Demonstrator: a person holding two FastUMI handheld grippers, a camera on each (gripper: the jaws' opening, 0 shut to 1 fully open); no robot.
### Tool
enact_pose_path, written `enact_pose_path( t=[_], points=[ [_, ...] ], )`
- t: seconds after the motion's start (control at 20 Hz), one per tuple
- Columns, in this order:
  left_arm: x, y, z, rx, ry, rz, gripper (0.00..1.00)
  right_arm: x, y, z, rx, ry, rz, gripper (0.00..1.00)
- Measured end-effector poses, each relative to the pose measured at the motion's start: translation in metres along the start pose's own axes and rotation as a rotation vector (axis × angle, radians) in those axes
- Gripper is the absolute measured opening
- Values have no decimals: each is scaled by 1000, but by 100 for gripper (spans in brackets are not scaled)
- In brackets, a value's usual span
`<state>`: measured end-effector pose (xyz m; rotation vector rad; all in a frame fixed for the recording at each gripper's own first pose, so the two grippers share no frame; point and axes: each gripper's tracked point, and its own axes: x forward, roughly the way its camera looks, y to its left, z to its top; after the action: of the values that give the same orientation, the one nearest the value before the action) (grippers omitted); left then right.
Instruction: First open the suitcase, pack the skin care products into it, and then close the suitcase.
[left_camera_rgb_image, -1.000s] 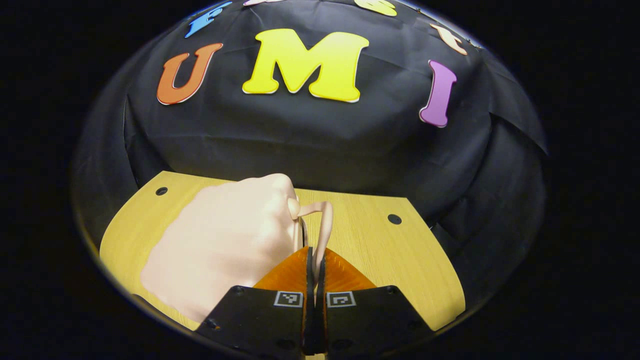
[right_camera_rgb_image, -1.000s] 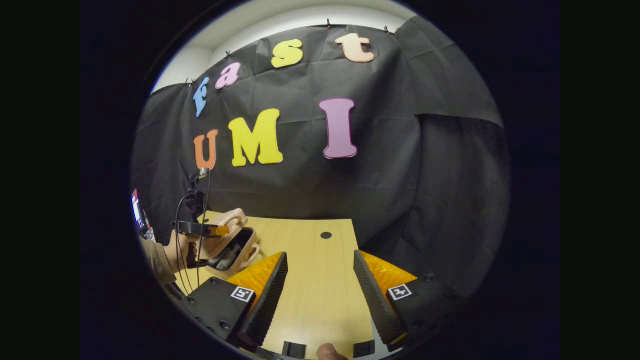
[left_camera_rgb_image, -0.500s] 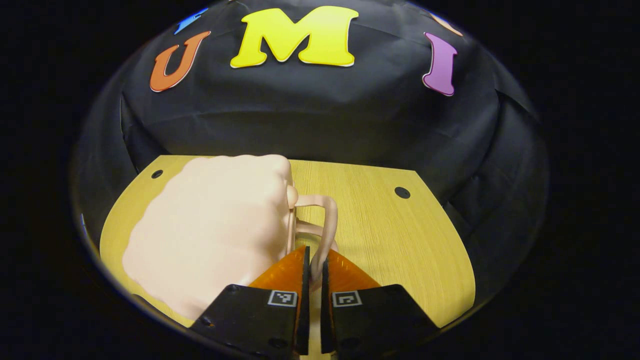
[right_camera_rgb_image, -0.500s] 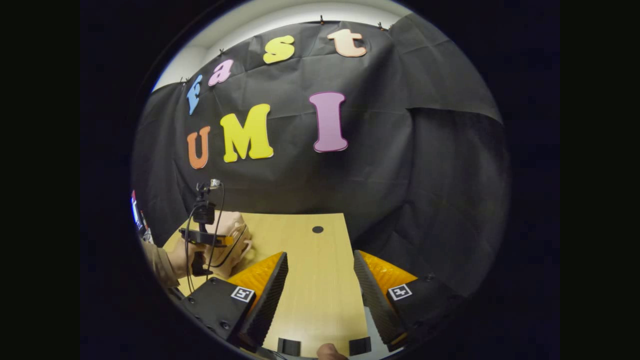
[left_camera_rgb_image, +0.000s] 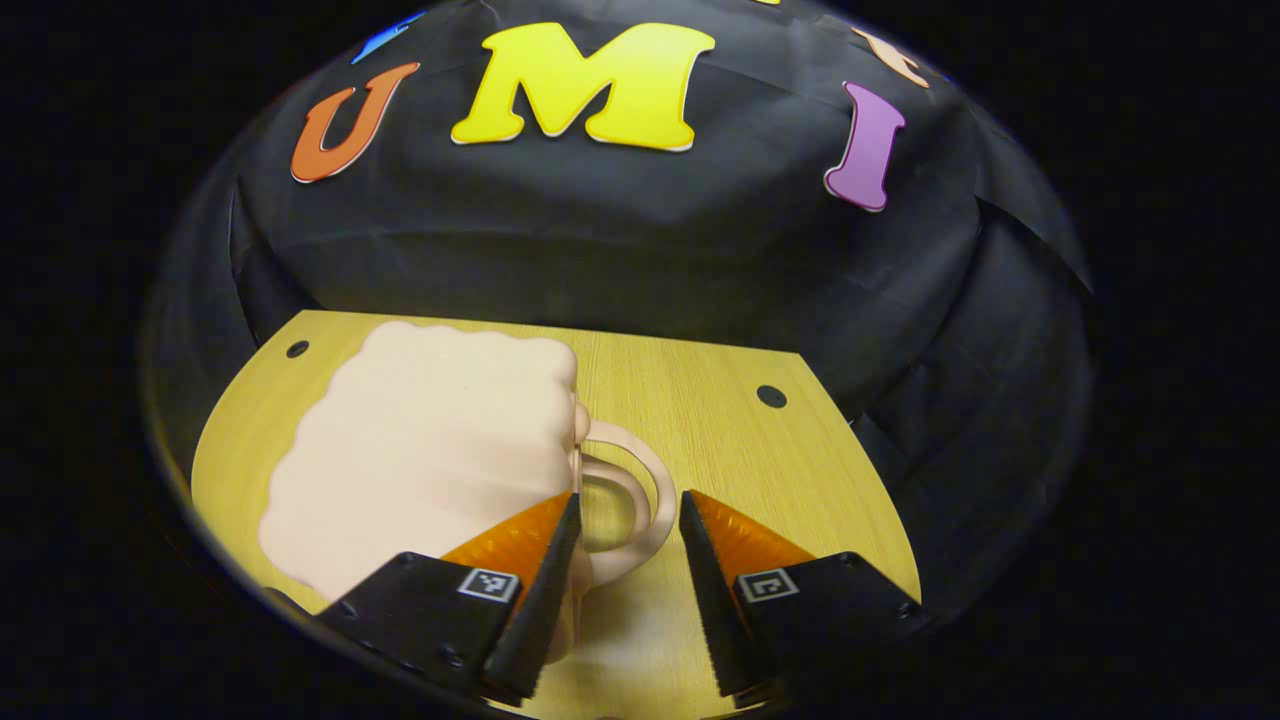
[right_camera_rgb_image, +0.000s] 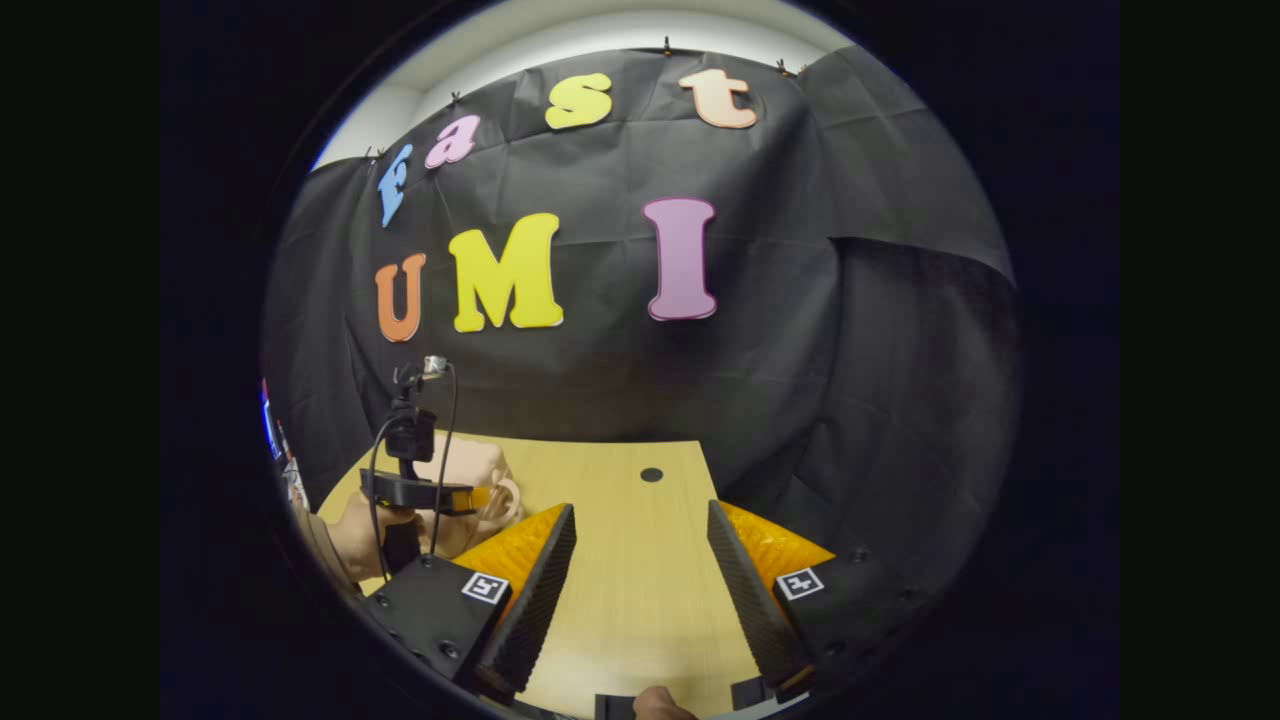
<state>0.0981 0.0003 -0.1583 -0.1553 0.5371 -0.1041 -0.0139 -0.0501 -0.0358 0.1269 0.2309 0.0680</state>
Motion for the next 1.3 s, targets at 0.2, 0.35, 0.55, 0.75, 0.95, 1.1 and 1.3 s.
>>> enact_pose_path(
  t=[0.2,0.35,0.55,0.75,0.95,1.1,1.3],
  points=[
    [-68,21,68,84,-189,15,97,8,36,40,-41,-100,-16,78],
    [-129,47,119,165,-343,70,98,17,71,65,-36,-156,-9,78],
    [-190,77,158,211,-444,120,97,21,123,93,-34,-217,18,78],
    [-224,101,171,181,-478,129,97,24,166,105,-33,-234,35,78],
    [-239,114,162,160,-478,114,100,22,204,100,-47,-234,43,78],
    [-231,113,153,176,-462,80,98,23,230,88,-93,-213,58,78],
    [-228,121,152,172,-453,56,98,25,258,90,-135,-199,82,78]
  ],
)
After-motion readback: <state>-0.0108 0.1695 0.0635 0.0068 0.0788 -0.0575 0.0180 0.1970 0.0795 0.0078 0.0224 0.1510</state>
